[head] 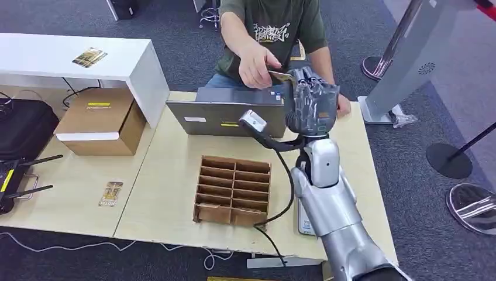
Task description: Pass the card to the sensor for recognition and then transmit it.
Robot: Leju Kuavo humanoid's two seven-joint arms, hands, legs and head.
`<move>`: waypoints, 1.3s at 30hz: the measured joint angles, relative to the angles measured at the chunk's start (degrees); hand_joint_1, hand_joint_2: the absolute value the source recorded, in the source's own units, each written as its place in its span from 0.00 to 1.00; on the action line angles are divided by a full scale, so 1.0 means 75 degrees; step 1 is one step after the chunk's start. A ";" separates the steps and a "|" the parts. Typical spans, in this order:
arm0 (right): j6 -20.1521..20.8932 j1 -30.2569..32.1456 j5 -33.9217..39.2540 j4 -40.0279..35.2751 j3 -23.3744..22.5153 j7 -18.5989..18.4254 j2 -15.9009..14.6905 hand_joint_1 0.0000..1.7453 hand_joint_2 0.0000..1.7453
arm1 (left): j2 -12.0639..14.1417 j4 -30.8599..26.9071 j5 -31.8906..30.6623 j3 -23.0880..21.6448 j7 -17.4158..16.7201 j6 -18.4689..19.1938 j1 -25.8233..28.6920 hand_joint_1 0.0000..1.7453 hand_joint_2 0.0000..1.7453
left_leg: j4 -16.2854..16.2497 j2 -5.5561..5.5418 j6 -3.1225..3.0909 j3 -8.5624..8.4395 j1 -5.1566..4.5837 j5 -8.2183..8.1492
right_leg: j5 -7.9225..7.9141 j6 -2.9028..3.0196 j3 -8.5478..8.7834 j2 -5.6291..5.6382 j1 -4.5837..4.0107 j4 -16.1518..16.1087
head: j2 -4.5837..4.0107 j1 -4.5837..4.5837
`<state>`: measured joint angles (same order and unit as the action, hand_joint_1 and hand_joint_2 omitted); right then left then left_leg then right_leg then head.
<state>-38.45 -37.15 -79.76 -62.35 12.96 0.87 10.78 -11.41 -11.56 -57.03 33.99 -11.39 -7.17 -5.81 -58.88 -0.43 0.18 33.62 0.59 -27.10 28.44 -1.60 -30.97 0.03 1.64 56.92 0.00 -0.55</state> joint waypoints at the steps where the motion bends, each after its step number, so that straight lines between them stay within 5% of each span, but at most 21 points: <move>1: 0.0000 -0.0136 -0.0020 0.0168 0.0029 -0.0046 0.0023 1.00 1.00 | 0.0000 0.0000 -0.0020 -0.0003 -0.0029 0.0009 -0.0013 0.00 0.00 | 0.0000 0.0000 0.0000 0.0000 0.0000 0.0000 | 0.0000 0.0000 0.0000 0.0000 0.0000 0.0000 | 0.0000 -0.0003; 15: 0.0000 -0.1519 -0.0216 0.2087 0.0192 -0.0428 0.0458 1.00 1.00 | 0.0000 0.0000 -0.0230 -0.0079 -0.0184 0.0157 -0.0164 0.00 0.00 | 0.0000 0.0002 0.0007 -0.0002 0.0001 0.0006 | -0.0005 0.0007 -0.0001 0.0002 0.0000 0.0001 | 0.0000 -0.0003; 33: -0.0006 -0.1887 -0.0277 0.3208 0.0195 -0.0539 0.0670 1.00 1.00 | 0.0003 0.0000 -0.0324 -0.0085 -0.0239 0.0294 -0.0195 0.00 0.00 | -0.0001 0.0002 0.0007 -0.0001 0.0001 0.0005 | -0.0005 0.0007 -0.0002 0.0001 0.0000 0.0000 | 0.0000 0.0000; 34: -0.0006 -0.1887 -0.0300 0.3217 0.0195 -0.0533 0.0670 0.71 1.00 | 0.0003 0.0000 -0.0332 -0.0085 -0.0239 0.0294 -0.0196 0.00 0.00 | -0.0001 0.0002 0.0007 -0.0002 0.0001 0.0006 | -0.0005 0.0007 -0.0002 0.0001 0.0000 0.0000 | 0.0000 -0.0003; 35: -0.0003 -0.1887 -0.0297 0.3223 0.0195 -0.0530 0.0670 0.00 1.00 | 0.0003 0.0000 -0.0341 -0.0084 -0.0242 0.0294 -0.0196 0.00 0.00 | -0.0001 0.0002 0.0007 -0.0002 0.0001 0.0006 | -0.0005 0.0007 -0.0002 0.0001 0.0000 0.0000 | 0.0000 -0.0003; 39: -0.0003 -0.1884 -0.0248 0.3263 0.0195 -0.0533 0.0670 0.00 1.00 | 0.0003 0.0000 -0.0358 -0.0085 -0.0245 0.0294 -0.0199 0.00 0.00 | -0.0001 0.0002 0.0007 -0.0001 0.0001 0.0006 | -0.0006 0.0007 -0.0003 0.0002 0.0000 0.0000 | 0.0000 -0.0003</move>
<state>-38.47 -51.28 -81.61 -37.88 14.43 -3.13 15.80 -11.39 -11.56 -59.71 33.35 -13.22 -4.96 -7.31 -58.89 -0.41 0.24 33.61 0.60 -27.06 28.40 -1.55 -30.99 0.05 1.64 56.92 0.00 -0.57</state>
